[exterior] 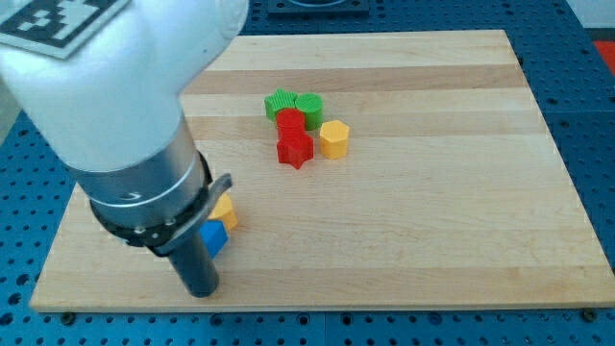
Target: Slide the triangle to the right of the heart
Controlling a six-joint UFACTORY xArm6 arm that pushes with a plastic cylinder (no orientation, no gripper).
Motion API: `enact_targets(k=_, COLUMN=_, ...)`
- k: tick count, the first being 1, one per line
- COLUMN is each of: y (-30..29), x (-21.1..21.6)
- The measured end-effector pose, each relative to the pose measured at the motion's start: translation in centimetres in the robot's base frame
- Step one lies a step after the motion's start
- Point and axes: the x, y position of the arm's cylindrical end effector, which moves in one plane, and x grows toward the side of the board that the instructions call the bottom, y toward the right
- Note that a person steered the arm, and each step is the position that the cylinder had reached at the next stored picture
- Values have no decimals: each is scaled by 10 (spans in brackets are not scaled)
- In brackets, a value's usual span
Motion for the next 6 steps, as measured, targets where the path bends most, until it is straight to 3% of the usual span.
enact_targets(k=3, y=-6, x=-38)
enact_targets(k=6, y=37, x=-51)
